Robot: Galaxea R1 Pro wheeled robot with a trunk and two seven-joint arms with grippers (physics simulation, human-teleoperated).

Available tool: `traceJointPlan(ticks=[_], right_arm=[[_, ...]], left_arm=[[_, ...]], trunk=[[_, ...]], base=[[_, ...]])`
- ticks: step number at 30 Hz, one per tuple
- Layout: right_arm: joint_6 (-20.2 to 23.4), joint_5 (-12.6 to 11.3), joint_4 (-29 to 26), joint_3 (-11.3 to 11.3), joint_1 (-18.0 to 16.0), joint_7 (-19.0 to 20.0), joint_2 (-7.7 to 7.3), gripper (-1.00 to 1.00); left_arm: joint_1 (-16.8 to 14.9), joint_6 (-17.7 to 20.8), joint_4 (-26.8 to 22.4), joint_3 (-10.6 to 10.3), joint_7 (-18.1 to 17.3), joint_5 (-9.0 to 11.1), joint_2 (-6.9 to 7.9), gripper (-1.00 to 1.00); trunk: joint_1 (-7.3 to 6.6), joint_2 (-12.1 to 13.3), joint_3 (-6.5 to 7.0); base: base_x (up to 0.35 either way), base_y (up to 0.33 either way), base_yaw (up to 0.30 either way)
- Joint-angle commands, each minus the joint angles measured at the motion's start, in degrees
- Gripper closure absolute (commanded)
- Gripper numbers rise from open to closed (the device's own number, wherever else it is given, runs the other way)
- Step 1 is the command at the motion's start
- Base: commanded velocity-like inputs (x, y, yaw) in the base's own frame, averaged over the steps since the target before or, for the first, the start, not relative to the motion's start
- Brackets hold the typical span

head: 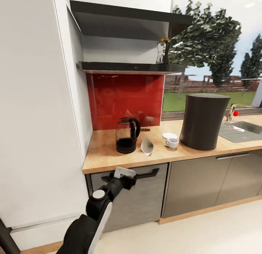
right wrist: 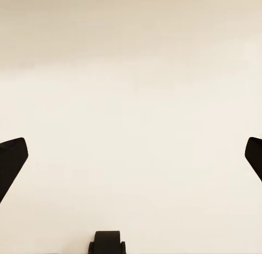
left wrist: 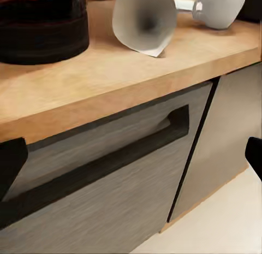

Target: Set up a coffee station on the kitchen countertop: keep the coffee maker on the countertop, move the bottle of coffee from the kitchen shelf to the counter next to the coffee maker, place a paper coffee filter on top of the coffee maker, put the saucer next to the coffee maker with the coffee cup on the saucer, and place the electric kettle next to the coffee maker.

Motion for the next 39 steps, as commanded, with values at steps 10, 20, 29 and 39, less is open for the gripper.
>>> traceJointPlan(ticks=[10, 20, 29, 39], right_arm=[[-0.04, 0.17, 1.98, 0.18, -0.03, 0.20, -0.16, -1.00], [-0.02, 0.18, 2.02, 0.25, -0.03, 0.25, -0.12, -1.00], [0.02, 0.18, 2.02, 0.25, -0.03, 0.25, -0.09, -1.00], [0.00, 0.18, 2.02, 0.33, -0.03, 0.25, -0.09, -1.00]], left_arm=[[-7.45, -3.36, 0.26, -0.07, -0.44, 0.17, -0.02, -1.00], [-7.59, -3.95, 0.30, 0.07, -0.45, 0.19, -0.02, -1.00], [-7.58, -3.96, 0.30, -0.73, -0.45, 0.19, -0.02, -1.00], [-7.57, -3.93, 0.21, -0.83, -0.45, 0.19, -0.02, -1.00]], trunk=[[0.00, -0.04, -0.07], [0.00, -0.04, -0.07], [0.00, -0.04, -0.05], [0.00, -0.04, 0.00]], base=[[0.000, 0.000, -0.004], [0.024, -0.006, -0.084], [0.132, -0.037, -0.065], [0.038, -0.001, -0.073]])
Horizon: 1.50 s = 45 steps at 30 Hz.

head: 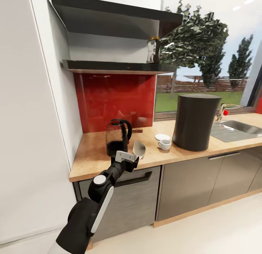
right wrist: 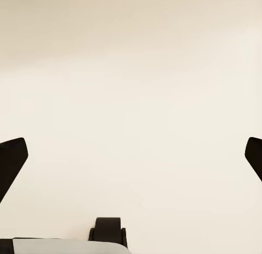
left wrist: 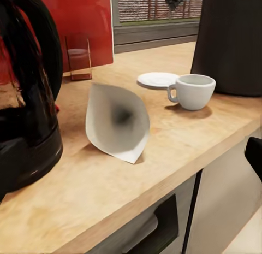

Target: Set up a coffee station on the kitchen countertop: keep the coffee maker on the countertop, move the bottle of coffee from the kitchen shelf to the counter next to the coffee maker, place a paper coffee filter on top of the coffee maker, put the saucer next to the coffee maker with the coffee cup on the saucer, and place the electric kettle next to the coffee maker.

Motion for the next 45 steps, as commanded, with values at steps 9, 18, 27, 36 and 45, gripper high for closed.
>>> traceJointPlan(ticks=[9, 18, 27, 36, 45], right_arm=[[-0.11, 0.16, 0.03, 0.02, -0.03, -0.01, -0.01, -1.00], [-0.10, 0.16, 0.03, 0.02, -0.03, -0.01, -0.01, -1.00], [-0.21, 0.16, 0.03, 0.02, -0.03, -0.01, -0.03, -1.00], [-0.20, 0.18, 0.03, 0.02, -0.03, -0.01, -0.02, -1.00], [-0.19, 0.24, 0.11, -0.05, -0.03, -0.01, -0.10, -1.00]], left_arm=[[-0.03, 0.37, -0.15, 0.03, -0.24, 0.02, -0.02, -1.00], [-0.05, 0.37, -0.24, 0.06, -0.33, 0.02, -0.02, -1.00], [-0.03, 0.37, 0.05, 0.44, -0.29, 0.00, -0.02, -1.00], [-0.05, 0.44, 0.10, 0.42, -0.33, -0.02, -0.02, -1.00], [-0.04, 0.36, 2.62, 0.41, -1.45, 0.03, -0.02, -1.00]], trunk=[[0.02, -0.03, 0.04], [0.02, -0.03, 0.30], [0.02, -0.03, 0.31], [0.02, -0.03, 0.31], [0.02, -0.03, 0.31]], base=[[0.146, 0.000, -0.122], [0.006, 0.000, -0.198], [0.034, 0.000, -0.008], [0.115, 0.000, 0.000], [0.058, 0.000, 0.000]])
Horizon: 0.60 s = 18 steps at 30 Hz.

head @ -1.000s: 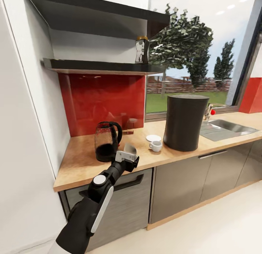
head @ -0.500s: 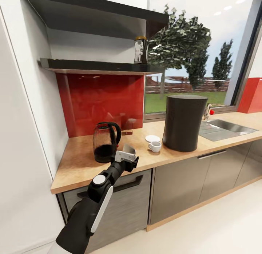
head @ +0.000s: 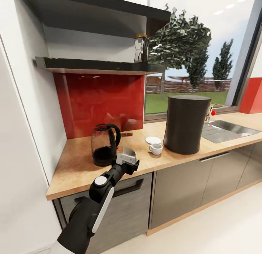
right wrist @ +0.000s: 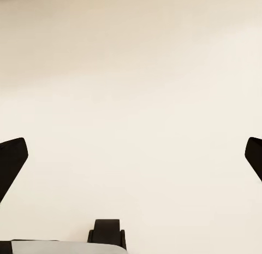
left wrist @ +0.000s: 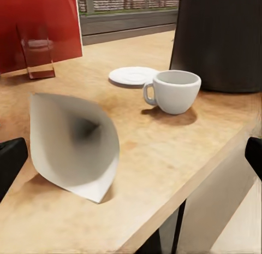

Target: Set up a coffee station on the kitchen countertop: keep the coffee maker on the countertop, move the bottle of coffee from the kitchen shelf to the counter next to the coffee maker, place a paper coffee filter on top of the coffee maker, put the saucer next to the coffee maker with the coffee cup on the saucer, and place the electric kettle next to the coffee maker.

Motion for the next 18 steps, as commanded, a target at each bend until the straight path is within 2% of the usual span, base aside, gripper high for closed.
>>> traceJointPlan(ticks=[1, 4, 8, 18], right_arm=[[-0.17, 0.17, 0.03, 0.00, -0.03, -0.01, -0.01, -1.00], [-0.17, 0.17, 0.04, 0.01, -0.03, -0.01, -0.01, -1.00], [-0.17, 0.17, 0.04, -0.01, -0.03, -0.01, -0.01, -1.00], [-0.17, 0.17, 0.13, 0.08, -0.06, -0.01, -0.09, -1.00]], left_arm=[[-0.03, 0.30, 0.49, 0.03, -0.55, 0.17, -0.02, -1.00], [-0.06, -0.33, 3.84, -0.09, -1.95, 2.97, -0.02, -1.00], [-0.04, -1.91, 4.83, -0.10, -2.24, 4.39, -0.02, -1.00], [-0.01, -4.08, 5.26, 0.60, -1.93, 5.03, -0.02, -1.00]], trunk=[[0.00, -0.04, -0.07], [0.00, -0.04, -0.07], [0.00, -0.04, -0.07], [0.00, -0.04, -0.07]], base=[[0.005, 0.000, 0.000], [0.002, 0.000, 0.000], [0.000, 0.000, 0.000], [0.000, 0.000, 0.000]])
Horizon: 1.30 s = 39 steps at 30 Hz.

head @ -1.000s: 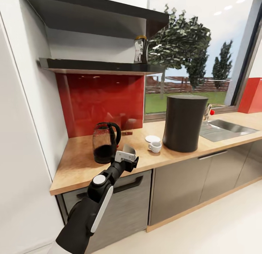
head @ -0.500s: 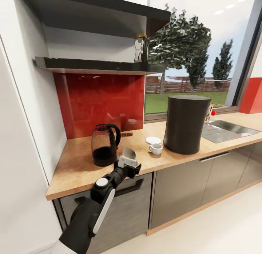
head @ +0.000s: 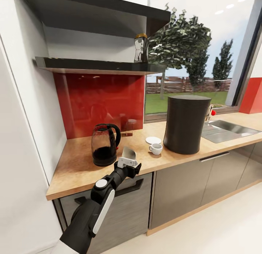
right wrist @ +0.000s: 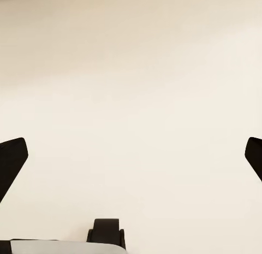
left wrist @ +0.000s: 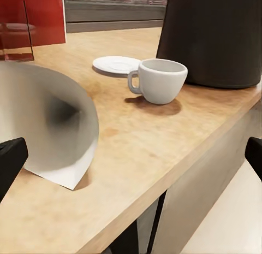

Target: Set up a coffee station on the kitchen countertop: keep the coffee maker on the countertop, move the bottle of coffee from the kitchen shelf to the counter next to the coffee maker, place a paper coffee filter on top of the coffee maker, put the saucer next to the coffee maker with the coffee cup on the saucer, and place the electric kettle next to the coffee maker.

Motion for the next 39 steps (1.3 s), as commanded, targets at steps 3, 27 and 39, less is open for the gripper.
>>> traceJointPlan(ticks=[3, 27, 39], right_arm=[[-0.17, 0.16, 0.03, 0.01, -0.03, -0.01, -0.01, -1.00], [-0.17, 0.16, 0.03, 0.01, -0.14, -0.01, -0.02, -1.00], [-0.17, 0.16, 0.03, 0.01, -0.15, -0.01, -0.02, -1.00]], left_arm=[[-0.03, 0.36, -0.06, 0.04, -0.04, 0.50, -0.01, -1.00], [-0.05, -9.70, 5.84, -0.47, -0.18, 0.24, -0.01, -1.00], [-0.05, -11.49, 6.78, -0.44, -0.17, 0.13, -0.01, -1.00]], trunk=[[0.00, -0.04, -0.07], [0.00, -0.04, -0.07], [0.00, -0.04, -0.07]], base=[[0.000, 0.000, 0.000], [0.000, 0.000, 0.000], [0.000, 0.000, 0.000]])
